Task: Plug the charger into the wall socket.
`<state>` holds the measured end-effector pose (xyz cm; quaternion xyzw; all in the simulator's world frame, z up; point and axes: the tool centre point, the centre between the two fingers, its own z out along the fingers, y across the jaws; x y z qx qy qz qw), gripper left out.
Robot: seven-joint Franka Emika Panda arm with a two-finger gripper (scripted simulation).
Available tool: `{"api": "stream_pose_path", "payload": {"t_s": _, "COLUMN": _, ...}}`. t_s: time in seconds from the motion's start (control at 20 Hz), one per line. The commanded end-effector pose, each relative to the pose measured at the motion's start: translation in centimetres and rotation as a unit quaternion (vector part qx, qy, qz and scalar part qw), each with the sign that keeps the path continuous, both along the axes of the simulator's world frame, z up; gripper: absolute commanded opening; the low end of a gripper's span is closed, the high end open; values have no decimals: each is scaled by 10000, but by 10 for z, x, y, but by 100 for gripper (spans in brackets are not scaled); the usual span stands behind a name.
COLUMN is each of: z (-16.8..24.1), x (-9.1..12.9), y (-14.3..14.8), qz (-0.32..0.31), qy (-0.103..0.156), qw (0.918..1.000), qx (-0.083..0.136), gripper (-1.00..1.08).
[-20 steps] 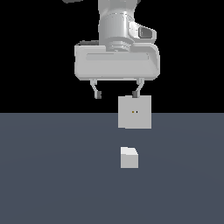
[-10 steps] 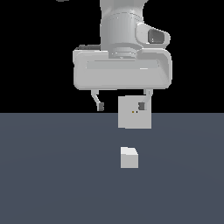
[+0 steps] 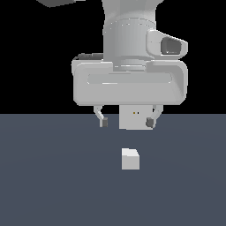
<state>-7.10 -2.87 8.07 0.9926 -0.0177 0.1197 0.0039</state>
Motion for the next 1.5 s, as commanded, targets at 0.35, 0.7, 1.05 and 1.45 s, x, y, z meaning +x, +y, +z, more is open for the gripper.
{"api": "stream_pose_path", "payload": {"t_s": 0.35, "z": -18, "x": -9, "y": -3, "qz": -50, "qy": -217, "qw": 9998, "qx": 6, "gripper": 100}}
{"api": "stream_pose_path", "payload": {"t_s": 0.7, "z": -20, "x": -10, "y": -4, "qz": -54, "qy": -240, "qw": 9997, "qx": 8, "gripper": 100}}
{"api": "stream_pose_path", "payload": {"t_s": 1.05, "z": -20, "x": -9, "y": -4, "qz": -51, "qy": -228, "qw": 9997, "qx": 8, "gripper": 100}}
{"api": "stream_pose_path", "payload": {"t_s": 1.45, "z": -44, "x": -10, "y": -3, "qz": -51, "qy": -228, "qw": 9997, "qx": 8, "gripper": 100}}
